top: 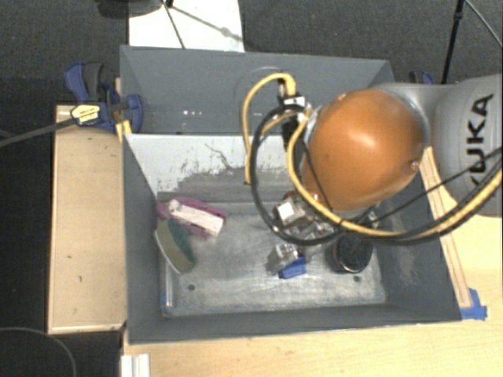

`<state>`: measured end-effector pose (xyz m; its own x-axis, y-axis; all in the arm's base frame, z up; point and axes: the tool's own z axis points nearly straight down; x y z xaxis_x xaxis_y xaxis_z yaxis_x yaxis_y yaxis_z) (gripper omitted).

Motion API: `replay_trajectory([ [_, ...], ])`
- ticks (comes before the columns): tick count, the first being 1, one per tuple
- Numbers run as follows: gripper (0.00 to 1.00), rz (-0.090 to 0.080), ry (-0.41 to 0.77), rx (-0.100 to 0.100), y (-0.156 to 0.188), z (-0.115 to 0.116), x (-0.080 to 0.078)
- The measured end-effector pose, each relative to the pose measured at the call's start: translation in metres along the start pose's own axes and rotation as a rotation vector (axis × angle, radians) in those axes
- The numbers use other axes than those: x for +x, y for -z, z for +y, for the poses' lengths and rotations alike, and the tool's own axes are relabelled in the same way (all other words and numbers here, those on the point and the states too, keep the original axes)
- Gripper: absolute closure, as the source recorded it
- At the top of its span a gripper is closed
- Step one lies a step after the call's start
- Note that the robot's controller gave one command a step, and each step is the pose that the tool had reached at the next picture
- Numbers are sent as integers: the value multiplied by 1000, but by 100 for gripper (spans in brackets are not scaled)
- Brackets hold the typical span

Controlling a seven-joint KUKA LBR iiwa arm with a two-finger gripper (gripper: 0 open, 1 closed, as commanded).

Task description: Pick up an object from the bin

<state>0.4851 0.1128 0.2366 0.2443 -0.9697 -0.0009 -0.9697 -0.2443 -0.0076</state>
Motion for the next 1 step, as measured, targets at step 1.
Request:
replay_trajectory([
  [1,100,-1,-83,-7,-8,-7,-18],
])
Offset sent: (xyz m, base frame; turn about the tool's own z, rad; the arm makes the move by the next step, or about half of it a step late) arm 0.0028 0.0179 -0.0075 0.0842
